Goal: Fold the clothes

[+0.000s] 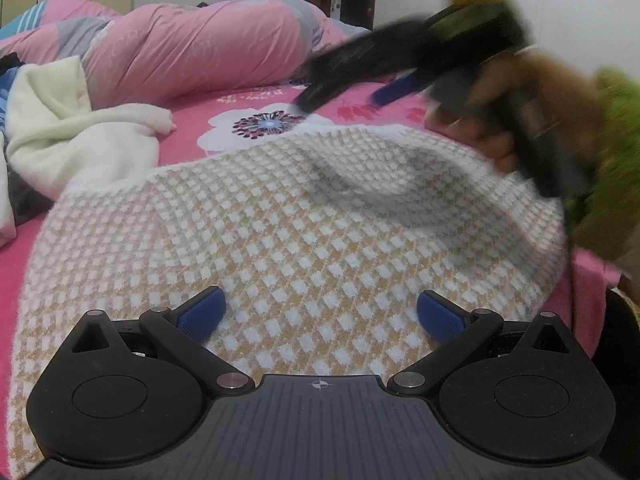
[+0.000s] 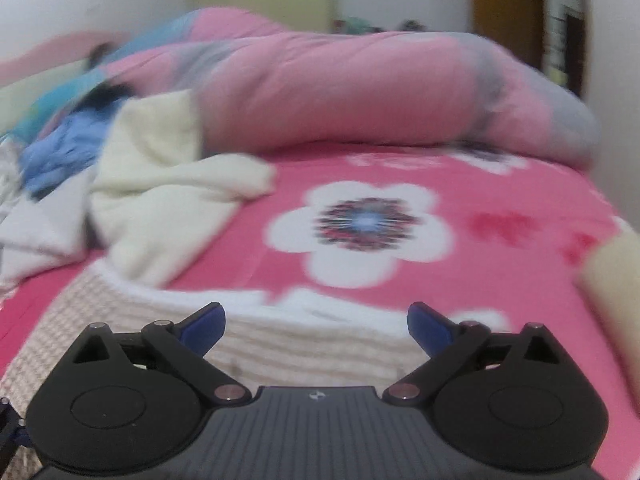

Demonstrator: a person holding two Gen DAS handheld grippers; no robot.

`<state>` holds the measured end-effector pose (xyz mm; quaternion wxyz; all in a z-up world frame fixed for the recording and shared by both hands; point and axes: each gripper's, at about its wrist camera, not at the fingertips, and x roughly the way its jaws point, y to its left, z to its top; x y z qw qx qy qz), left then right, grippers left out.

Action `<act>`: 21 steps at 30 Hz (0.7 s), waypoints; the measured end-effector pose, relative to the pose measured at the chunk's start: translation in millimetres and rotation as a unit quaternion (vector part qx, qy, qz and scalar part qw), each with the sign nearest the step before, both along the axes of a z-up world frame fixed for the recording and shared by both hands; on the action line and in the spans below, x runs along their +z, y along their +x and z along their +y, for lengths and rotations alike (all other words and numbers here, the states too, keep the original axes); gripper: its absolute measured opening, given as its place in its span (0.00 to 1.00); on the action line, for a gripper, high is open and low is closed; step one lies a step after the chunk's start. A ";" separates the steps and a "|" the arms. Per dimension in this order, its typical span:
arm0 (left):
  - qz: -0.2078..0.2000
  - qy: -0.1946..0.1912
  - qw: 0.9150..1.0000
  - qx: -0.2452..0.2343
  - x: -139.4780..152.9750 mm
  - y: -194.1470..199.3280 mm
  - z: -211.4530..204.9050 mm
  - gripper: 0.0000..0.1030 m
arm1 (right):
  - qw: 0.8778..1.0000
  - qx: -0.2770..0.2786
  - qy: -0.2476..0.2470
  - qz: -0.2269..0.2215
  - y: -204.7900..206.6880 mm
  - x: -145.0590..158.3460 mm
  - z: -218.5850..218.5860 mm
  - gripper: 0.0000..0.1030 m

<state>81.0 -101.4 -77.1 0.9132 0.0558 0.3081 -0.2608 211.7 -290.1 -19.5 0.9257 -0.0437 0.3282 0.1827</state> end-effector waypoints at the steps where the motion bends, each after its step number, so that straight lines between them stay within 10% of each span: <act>1: 0.002 -0.002 1.000 0.002 1.8 -0.7 1.1 1.00 | 1.000 0.011 -0.010 0.016 7.7 -13.7 11.6 0.97; 4: 0.004 -0.014 1.000 0.009 8.4 -4.3 8.8 1.00 | 0.999 0.008 -0.030 0.036 19.6 -46.7 27.4 1.00; 15: 0.020 -0.084 0.995 0.053 13.2 -8.1 58.2 1.00 | 1.000 -0.003 0.007 -0.010 -69.9 17.7 18.5 0.94; 21: 0.037 -0.087 0.991 0.093 14.8 -11.4 78.2 1.00 | 0.998 -0.015 -0.031 0.054 -96.7 -35.6 22.4 0.97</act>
